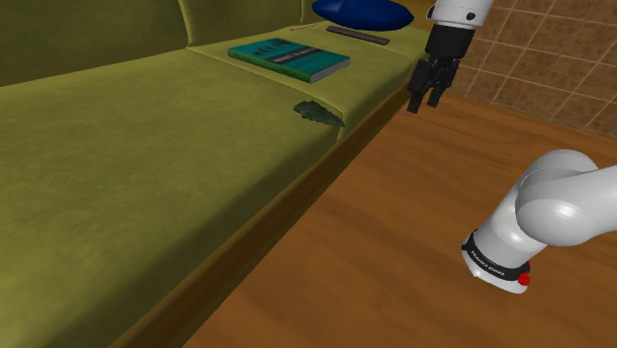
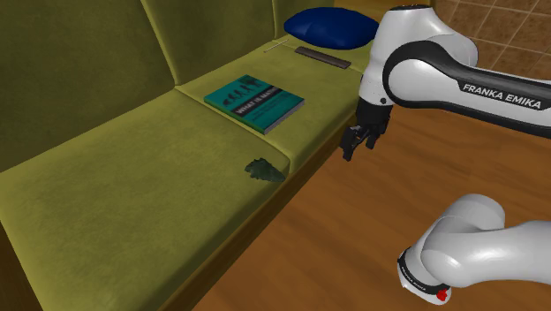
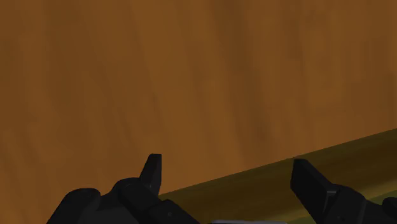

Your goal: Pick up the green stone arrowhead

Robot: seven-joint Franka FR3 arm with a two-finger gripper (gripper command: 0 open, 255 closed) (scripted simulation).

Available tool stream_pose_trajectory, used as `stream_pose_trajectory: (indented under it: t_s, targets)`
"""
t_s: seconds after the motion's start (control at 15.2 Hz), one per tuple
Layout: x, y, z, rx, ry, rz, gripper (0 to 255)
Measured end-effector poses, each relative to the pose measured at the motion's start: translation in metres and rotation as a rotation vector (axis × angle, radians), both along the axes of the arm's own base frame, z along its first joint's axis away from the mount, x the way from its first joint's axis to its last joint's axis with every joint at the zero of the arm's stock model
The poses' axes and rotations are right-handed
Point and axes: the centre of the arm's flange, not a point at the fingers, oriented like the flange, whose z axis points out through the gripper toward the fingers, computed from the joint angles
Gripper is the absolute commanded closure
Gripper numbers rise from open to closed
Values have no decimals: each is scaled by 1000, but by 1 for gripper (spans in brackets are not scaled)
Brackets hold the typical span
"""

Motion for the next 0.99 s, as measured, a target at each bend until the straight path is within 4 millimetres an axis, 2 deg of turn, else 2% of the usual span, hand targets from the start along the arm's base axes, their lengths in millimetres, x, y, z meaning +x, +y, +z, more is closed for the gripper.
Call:
stream_pose_trajectory:
  t_s: [0.07,0.2,0.86,0.99]
  targets:
    - [0,0,0,0,0,0,0]
    - [4,13,3,-5,-18,6,0]
    - [36,132,28,-43,-163,51,0]
    - [41,159,40,-51,-194,60,0]
